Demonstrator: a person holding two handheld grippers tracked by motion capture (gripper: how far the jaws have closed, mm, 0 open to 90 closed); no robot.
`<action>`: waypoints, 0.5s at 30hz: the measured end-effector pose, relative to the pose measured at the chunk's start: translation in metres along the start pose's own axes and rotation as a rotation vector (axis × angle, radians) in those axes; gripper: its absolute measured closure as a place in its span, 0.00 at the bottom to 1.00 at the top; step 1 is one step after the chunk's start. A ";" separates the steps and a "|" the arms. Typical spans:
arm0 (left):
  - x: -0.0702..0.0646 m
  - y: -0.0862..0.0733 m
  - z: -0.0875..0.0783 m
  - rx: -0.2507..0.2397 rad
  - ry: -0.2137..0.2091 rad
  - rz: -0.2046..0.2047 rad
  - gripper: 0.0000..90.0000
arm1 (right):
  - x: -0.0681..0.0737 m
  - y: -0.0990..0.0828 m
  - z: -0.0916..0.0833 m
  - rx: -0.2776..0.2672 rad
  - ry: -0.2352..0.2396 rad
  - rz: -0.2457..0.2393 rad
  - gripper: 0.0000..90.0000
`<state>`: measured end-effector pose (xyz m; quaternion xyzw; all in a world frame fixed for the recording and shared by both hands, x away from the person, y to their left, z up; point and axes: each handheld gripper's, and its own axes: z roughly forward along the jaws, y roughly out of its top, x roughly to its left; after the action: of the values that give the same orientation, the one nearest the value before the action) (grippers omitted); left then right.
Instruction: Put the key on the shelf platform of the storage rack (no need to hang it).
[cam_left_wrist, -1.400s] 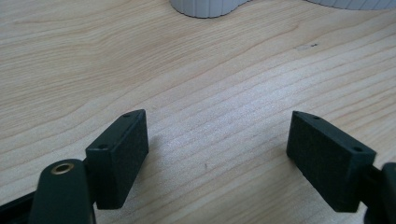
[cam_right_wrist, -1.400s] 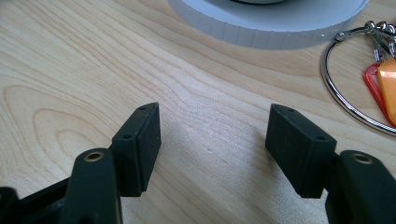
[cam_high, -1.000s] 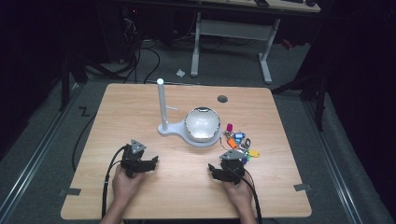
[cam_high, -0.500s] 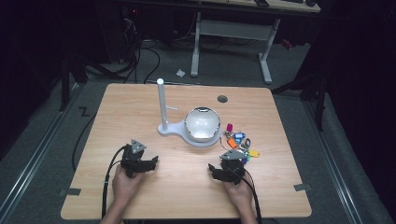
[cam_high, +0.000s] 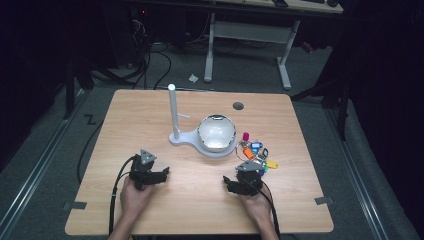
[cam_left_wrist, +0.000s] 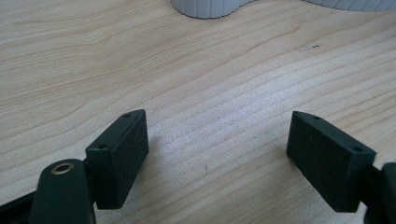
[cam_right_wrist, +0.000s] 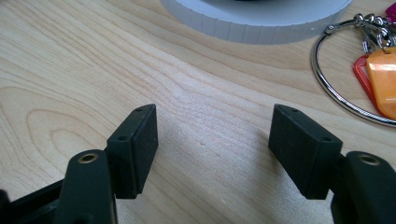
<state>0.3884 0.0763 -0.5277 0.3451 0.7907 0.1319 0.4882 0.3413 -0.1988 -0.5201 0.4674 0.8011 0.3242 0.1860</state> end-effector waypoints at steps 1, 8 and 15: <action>0.000 0.000 0.000 0.000 0.000 0.000 0.23 | 0.000 0.000 0.000 0.002 0.001 -0.003 0.37; 0.000 0.000 0.000 0.001 -0.001 0.001 0.23 | -0.005 0.001 -0.011 -0.035 -0.015 0.011 0.38; 0.001 0.000 0.000 0.001 -0.004 0.006 0.23 | -0.010 0.000 -0.021 -0.042 -0.031 0.023 0.40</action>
<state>0.3882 0.0769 -0.5278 0.3482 0.7886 0.1324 0.4893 0.3339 -0.2147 -0.5050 0.4776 0.7857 0.3358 0.2043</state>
